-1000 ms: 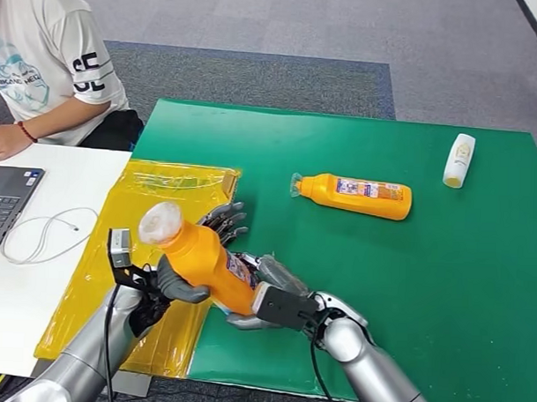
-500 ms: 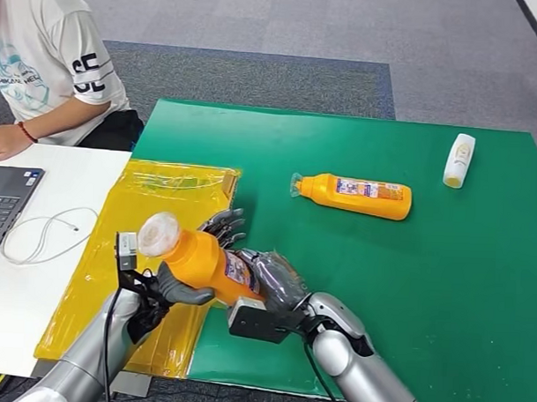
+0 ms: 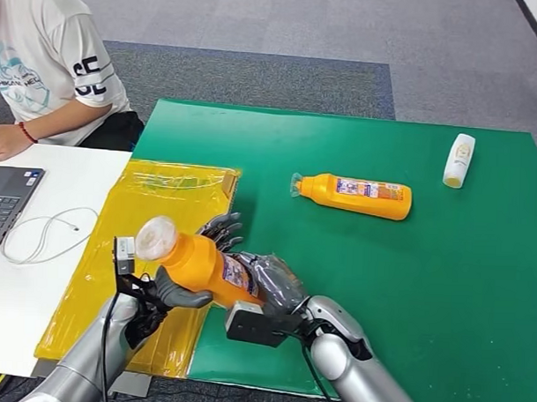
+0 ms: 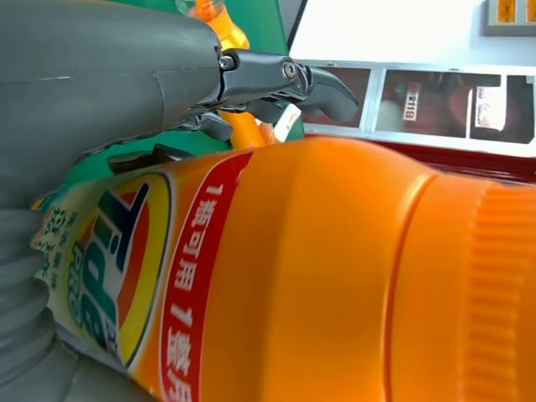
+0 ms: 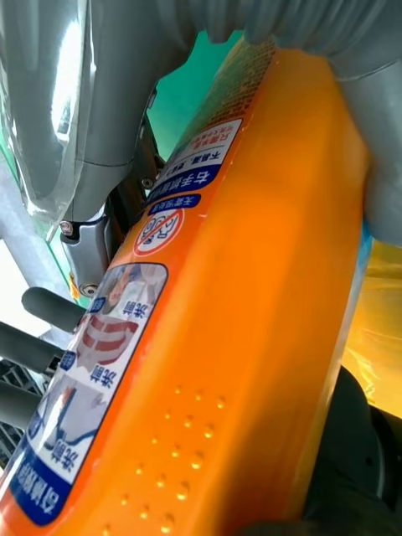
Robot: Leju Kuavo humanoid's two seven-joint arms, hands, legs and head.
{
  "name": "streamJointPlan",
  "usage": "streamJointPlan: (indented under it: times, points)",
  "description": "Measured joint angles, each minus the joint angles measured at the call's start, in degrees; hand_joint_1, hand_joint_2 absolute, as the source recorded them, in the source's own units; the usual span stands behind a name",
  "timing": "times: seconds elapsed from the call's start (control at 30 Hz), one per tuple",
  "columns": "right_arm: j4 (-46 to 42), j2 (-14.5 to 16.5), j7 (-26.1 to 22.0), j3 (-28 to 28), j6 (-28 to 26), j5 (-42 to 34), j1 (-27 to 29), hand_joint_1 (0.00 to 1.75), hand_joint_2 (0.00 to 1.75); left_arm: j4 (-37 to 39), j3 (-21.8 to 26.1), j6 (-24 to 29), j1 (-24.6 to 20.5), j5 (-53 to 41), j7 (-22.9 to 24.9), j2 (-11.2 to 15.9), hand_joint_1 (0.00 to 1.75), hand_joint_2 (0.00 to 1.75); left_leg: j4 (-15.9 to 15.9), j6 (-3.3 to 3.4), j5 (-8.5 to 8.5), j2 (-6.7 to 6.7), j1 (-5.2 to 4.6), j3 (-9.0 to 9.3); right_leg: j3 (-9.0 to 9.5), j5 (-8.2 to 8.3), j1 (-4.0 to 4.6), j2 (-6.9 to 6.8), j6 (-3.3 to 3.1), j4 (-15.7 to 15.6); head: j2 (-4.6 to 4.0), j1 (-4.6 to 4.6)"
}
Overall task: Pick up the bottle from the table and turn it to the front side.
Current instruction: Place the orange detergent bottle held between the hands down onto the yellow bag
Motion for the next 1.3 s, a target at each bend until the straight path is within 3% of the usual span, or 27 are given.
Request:
streamJointPlan:
  times: [0.63,0.67,0.77,0.8,0.97,1.3]
  points:
    - [0.0,0.7,1.7,-0.4,-1.6,4.0,0.3,1.75,1.75,-0.3,0.7,1.2,0.3,-0.7,0.0,0.0,1.75,1.75,0.0,0.0,0.0,0.0,0.0,0.0,-0.01,0.0,0.0,0.0,0.0,0.0,-0.01,0.0]
    - [0.0,0.7,1.8,-0.4,-1.7,4.1,0.3,1.59,1.75,-0.3,0.7,1.2,0.3,-0.7,0.0,0.0,1.75,1.75,0.0,0.0,0.0,0.0,0.0,0.0,-0.01,0.0,0.0,0.0,0.0,0.0,-0.01,0.0]
    - [0.0,0.7,1.8,-0.4,-1.8,4.3,0.3,0.31,1.75,-0.3,0.7,1.4,0.4,-0.9,0.0,-0.1,1.75,1.75,0.0,0.0,0.0,0.0,0.0,0.0,0.0,0.0,0.0,0.0,0.0,0.0,-0.01,0.01]
    - [0.1,0.7,1.8,-0.5,-1.8,4.4,0.3,0.03,1.75,-0.4,0.7,1.5,0.4,-1.1,-0.1,-0.1,1.75,1.75,0.0,0.0,0.0,0.0,0.0,0.0,0.0,0.0,0.0,0.0,0.0,0.0,-0.01,0.01]
    - [0.3,0.8,1.3,-1.0,-0.1,1.7,0.9,0.0,1.75,-1.5,1.0,3.1,1.2,-3.0,-0.3,-0.1,1.75,1.75,0.0,0.0,0.0,0.0,0.0,0.0,-0.01,0.0,0.0,0.0,0.0,0.0,0.0,0.0]
    - [3.8,0.9,-3.6,-7.5,8.3,-16.6,1.6,0.0,1.75,-8.3,0.1,10.9,4.5,-12.6,-1.2,-0.2,1.75,1.75,0.0,0.01,-0.01,0.0,0.0,-0.01,-0.01,0.0,-0.01,0.0,0.01,0.0,0.01,0.01]
